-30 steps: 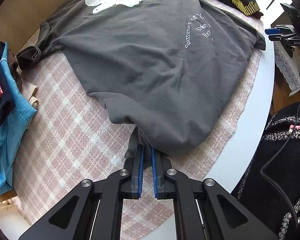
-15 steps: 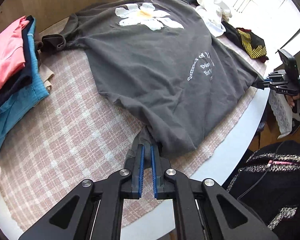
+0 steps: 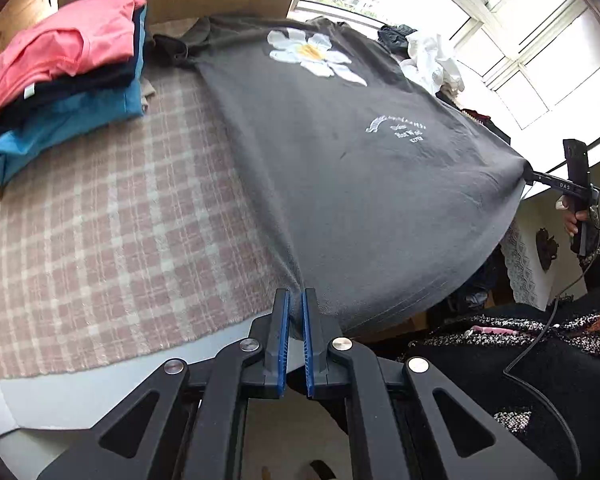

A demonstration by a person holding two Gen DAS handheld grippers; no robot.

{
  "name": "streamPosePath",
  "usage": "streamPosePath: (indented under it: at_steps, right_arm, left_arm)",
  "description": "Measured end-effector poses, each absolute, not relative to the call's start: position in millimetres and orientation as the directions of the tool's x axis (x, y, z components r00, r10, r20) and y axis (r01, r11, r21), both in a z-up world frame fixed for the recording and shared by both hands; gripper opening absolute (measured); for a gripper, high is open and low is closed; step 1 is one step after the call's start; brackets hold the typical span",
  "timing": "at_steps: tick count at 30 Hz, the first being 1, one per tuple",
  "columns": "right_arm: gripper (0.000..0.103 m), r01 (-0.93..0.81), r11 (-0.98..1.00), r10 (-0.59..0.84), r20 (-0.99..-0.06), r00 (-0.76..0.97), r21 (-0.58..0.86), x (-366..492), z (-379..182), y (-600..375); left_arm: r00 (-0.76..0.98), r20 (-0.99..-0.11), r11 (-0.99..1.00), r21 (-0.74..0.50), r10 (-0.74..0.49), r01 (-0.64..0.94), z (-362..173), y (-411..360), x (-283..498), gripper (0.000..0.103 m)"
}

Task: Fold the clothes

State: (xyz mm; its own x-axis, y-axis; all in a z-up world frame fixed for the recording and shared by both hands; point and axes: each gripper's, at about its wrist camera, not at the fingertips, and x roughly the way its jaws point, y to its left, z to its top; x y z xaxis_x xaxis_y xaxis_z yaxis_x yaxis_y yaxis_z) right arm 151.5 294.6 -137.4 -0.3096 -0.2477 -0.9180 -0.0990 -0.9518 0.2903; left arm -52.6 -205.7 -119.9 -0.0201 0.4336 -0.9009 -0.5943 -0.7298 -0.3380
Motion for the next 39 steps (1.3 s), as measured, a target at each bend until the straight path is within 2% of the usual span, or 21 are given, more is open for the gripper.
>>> streamPosePath:
  at_steps: [4, 11, 14, 16, 21, 26, 27, 29, 33, 37, 39]
  right_arm:
    - [0.005, -0.132, -0.950, -0.251, -0.943, -0.219, 0.283, 157.3, -178.8, 295.5]
    - [0.005, -0.109, -0.965, -0.212, -0.956, -0.201, 0.237, 163.2, -176.2, 301.9]
    - [0.005, -0.109, -0.966, -0.211, -0.960, -0.182, 0.233, 167.1, -182.0, 299.4]
    - [0.005, -0.101, -0.966, -0.214, -0.958, -0.193, 0.237, 172.8, -170.0, 299.1]
    - [0.005, -0.075, -0.966, -0.230, -0.951, -0.205, 0.249, 191.0, -139.2, 300.2]
    - [0.008, -0.091, -0.976, -0.189, -0.979, -0.080, 0.196, 176.7, -176.1, 294.1]
    - [0.010, -0.100, -0.977, -0.184, -0.982, -0.048, 0.188, 173.1, -181.2, 294.2]
    - [0.014, -0.090, -0.985, -0.143, -0.986, -0.089, 0.151, 165.1, -159.1, 300.9]
    - [0.032, -0.074, -0.995, -0.060, -0.984, -0.170, 0.073, 149.0, -114.8, 314.4]
    - [0.041, -0.092, -0.995, 0.002, -0.951, -0.310, 0.028, 102.9, -72.2, 326.4]
    - [0.042, -0.086, -0.996, 0.021, -0.925, -0.379, 0.013, 65.2, -56.7, 328.2]
  left_arm:
    - [0.060, -0.927, -0.744, -0.334, 0.369, -0.578, -170.7, -192.5, -47.0, 0.006]
    - [0.045, -0.934, -0.742, -0.311, 0.355, -0.594, -165.5, -182.5, -48.3, 0.006]
    - [0.091, -0.948, -0.742, -0.296, 0.305, -0.601, -187.4, -175.8, -42.0, 0.006]
    - [0.106, -0.942, -0.745, -0.317, 0.317, -0.587, -191.7, -174.9, -38.5, 0.006]
    - [0.065, -0.937, -0.743, -0.313, 0.343, -0.591, -159.1, -184.1, -25.3, 0.005]
    - [0.118, -0.949, -0.754, -0.304, 0.291, -0.582, -183.2, -184.5, -27.7, 0.003]
    - [0.129, -0.951, -0.757, -0.302, 0.281, -0.580, -188.2, -184.5, -28.2, 0.003]
    - [0.127, -0.962, -0.760, -0.269, 0.242, -0.592, -192.8, -186.9, -32.1, 0.003]
    - [0.058, -0.974, -0.754, -0.206, 0.218, -0.624, -165.4, -199.4, -47.1, 0.005]
    - [-0.050, -0.979, -0.744, -0.117, 0.198, -0.657, -131.7, -207.2, -78.2, 0.005]
    - [-0.101, -0.972, -0.716, -0.085, 0.213, -0.693, -119.6, -195.5, -104.9, 0.005]
